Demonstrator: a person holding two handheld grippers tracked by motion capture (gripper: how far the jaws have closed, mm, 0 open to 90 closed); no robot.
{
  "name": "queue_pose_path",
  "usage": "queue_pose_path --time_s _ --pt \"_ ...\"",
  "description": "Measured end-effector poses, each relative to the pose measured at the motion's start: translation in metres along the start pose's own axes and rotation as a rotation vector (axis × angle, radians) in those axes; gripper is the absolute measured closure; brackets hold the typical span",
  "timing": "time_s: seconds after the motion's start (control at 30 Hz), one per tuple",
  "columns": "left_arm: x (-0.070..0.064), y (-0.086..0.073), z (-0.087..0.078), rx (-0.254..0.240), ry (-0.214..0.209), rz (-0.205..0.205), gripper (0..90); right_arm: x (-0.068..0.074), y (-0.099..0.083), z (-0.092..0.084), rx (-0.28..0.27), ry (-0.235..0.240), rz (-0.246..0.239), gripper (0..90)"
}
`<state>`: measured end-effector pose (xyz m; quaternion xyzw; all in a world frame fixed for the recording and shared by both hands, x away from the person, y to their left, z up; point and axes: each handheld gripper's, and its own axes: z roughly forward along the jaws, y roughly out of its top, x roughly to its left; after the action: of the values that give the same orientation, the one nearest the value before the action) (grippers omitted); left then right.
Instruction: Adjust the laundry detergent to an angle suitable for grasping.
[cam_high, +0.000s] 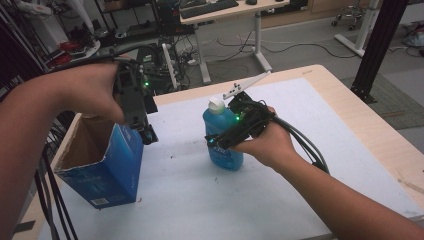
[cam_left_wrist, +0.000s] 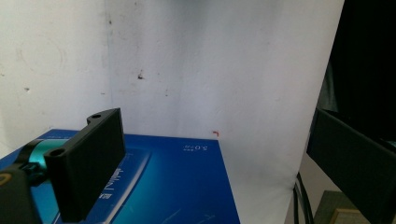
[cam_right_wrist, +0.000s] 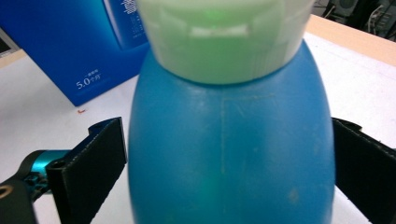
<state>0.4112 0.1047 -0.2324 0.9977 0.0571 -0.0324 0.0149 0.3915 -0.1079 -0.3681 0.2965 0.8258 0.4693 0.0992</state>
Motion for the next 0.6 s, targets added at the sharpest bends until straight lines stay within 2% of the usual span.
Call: queue_pose_path --time_s 0.37,0.47,0.5,0.6 --pt "-0.0006 -0.0023 0.0003 0.004 0.003 -0.007 4.4 0.0013 -0.0011 0.0009 -0.010 -0.031 -0.002 5.5" --pt "-0.0013 -0.0020 0.0011 0.003 0.001 0.000 4.4 0.0016 -0.0014 0.0008 -0.019 -0.039 -0.001 9.2" --pt "-0.0013 -0.0020 0.0015 0.002 0.000 0.000 4.4 0.0017 -0.0015 0.0003 -0.019 -0.041 -0.003 13.2" --pt "-0.0013 -0.0019 0.0015 0.005 0.001 0.001 4.4 0.0026 -0.0015 0.0005 -0.019 -0.039 -0.013 13.5"
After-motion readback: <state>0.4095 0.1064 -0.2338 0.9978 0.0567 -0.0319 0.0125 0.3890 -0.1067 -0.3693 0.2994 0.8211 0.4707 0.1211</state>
